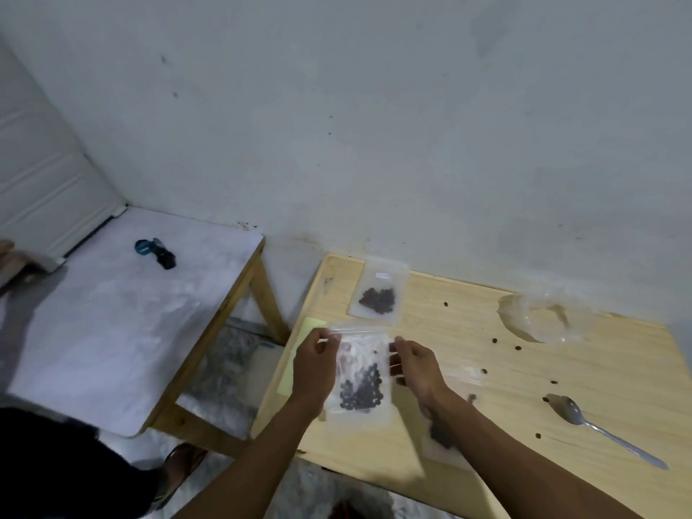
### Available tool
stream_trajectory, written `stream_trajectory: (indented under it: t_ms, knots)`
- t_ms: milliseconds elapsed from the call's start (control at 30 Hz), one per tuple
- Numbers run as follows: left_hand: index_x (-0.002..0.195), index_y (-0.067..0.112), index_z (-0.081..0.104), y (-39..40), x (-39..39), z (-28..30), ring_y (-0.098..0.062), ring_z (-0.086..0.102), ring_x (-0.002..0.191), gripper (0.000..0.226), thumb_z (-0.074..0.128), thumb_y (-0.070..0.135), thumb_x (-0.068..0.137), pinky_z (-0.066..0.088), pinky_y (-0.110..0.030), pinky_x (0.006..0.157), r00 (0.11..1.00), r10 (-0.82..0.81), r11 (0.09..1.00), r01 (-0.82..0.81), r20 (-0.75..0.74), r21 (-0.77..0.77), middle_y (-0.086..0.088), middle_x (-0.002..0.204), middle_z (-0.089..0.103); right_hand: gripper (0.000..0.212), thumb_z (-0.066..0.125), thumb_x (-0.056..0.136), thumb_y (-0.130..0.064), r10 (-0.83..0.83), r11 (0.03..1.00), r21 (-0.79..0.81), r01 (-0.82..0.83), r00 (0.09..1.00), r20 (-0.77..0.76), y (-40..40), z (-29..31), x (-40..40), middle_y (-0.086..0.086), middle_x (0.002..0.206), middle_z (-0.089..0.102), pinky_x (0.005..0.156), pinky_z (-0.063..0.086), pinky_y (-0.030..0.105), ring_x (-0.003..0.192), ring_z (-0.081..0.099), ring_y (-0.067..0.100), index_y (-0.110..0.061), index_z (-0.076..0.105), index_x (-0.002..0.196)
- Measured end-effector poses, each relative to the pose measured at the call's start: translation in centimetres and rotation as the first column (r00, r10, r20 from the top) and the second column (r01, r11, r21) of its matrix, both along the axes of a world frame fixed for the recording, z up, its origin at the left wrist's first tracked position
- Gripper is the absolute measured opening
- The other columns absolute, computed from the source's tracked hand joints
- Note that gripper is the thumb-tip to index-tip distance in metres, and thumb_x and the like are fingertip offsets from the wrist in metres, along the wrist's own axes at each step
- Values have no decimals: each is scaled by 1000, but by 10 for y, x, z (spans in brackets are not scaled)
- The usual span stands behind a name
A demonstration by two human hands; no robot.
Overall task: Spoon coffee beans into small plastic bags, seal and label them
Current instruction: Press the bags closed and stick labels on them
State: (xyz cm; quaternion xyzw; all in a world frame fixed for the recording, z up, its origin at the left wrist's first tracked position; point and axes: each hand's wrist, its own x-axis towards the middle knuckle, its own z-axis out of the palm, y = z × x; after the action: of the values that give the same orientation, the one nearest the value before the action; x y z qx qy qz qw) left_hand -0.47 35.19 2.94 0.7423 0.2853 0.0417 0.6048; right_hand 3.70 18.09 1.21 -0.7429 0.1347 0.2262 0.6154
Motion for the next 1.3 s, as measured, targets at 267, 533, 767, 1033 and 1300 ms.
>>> stream_trajectory:
  t_ms: [267,533,767,1033,1300]
  knots:
    - [93,14,60,89,-37,6,-15,73,65,11,55,21,100,50,-26,53,957,290,951,-288,4,-116,-3,88,74,50,57,89,-19,452,817,-412,-403,891,26,78,-24,-17,-10,39,43,48,32,19,47,39,6,-23,35,45]
    - [95,12,61,131,-73,4,-15,73,66,13,54,22,100,55,-35,61,914,405,913,-404,10,-65,-2,90,75,36,56,83,-35,552,688,-563,-459,834,-5,121,-45,-29,-7,55,54,54,42,25,55,55,10,-20,44,52]
    - [96,12,60,134,-83,3,-20,74,69,8,56,18,100,53,-34,60,907,421,904,-418,13,-92,-5,91,75,29,49,82,-23,515,678,-596,-430,856,-32,136,-43,-32,-8,56,49,58,43,27,54,46,14,-22,42,53]
    - [98,15,58,120,-71,7,-10,73,67,11,52,23,101,53,-29,59,947,320,947,-320,11,-30,2,90,75,14,57,89,-9,436,872,-329,-363,881,183,109,-32,-33,-8,71,57,58,40,17,65,52,6,-15,52,76]
    - [96,14,60,73,-34,13,-7,72,72,17,48,24,103,53,-26,59,988,148,986,-143,53,-89,5,85,75,9,63,92,-4,127,991,-92,-101,923,364,57,-1,-7,9,80,67,59,41,11,60,53,-1,-9,71,91]
